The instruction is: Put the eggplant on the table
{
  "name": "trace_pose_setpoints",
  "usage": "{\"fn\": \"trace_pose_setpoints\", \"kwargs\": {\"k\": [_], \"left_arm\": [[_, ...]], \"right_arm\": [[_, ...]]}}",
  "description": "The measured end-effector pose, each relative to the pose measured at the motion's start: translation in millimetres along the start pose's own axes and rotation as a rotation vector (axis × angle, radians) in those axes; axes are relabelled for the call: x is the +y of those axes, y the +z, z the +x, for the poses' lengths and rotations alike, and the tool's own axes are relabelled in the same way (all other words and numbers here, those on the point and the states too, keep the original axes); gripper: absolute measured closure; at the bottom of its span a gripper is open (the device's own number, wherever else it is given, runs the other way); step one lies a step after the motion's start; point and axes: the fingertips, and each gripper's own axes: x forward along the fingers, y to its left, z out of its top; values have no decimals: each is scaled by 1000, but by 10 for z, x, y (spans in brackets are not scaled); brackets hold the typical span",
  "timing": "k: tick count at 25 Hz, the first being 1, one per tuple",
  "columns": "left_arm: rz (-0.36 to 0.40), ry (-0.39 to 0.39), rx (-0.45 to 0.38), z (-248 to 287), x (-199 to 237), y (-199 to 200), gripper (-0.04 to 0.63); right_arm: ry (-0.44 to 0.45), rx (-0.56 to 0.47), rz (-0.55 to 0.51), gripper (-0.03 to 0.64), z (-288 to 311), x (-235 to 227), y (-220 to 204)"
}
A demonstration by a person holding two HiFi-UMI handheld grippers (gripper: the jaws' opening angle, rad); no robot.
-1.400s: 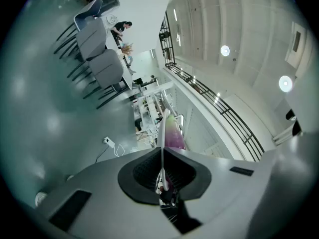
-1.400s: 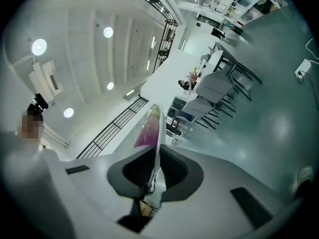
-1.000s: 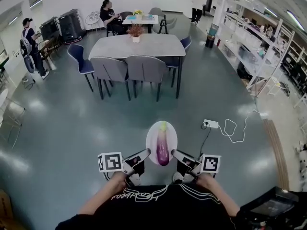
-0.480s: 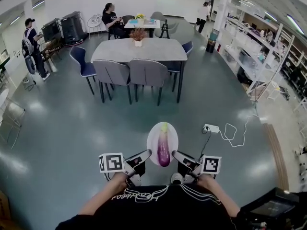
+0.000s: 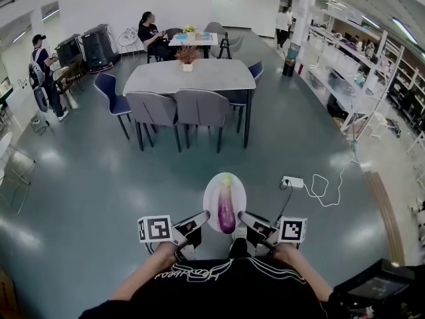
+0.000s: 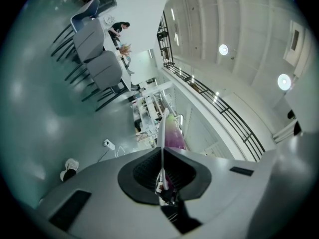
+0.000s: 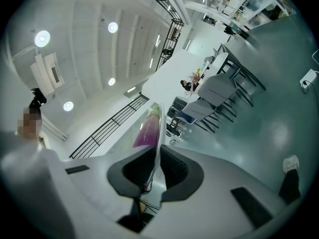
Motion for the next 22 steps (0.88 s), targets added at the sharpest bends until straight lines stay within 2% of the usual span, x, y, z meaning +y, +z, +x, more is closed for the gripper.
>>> {"fn": "trace_pose_setpoints", "kwargs": {"k": [3, 10, 22], "left_arm": [[8, 2, 0, 101, 36, 52, 575], [8, 11, 9, 505, 113, 273, 575], [-1, 57, -13, 1561, 451, 1083, 575]], "right_arm": [[26, -18, 20, 577, 13, -64, 90], [25, -38, 29, 577, -9, -365, 481], [35, -26, 69, 577, 237, -1198, 1620]]}}
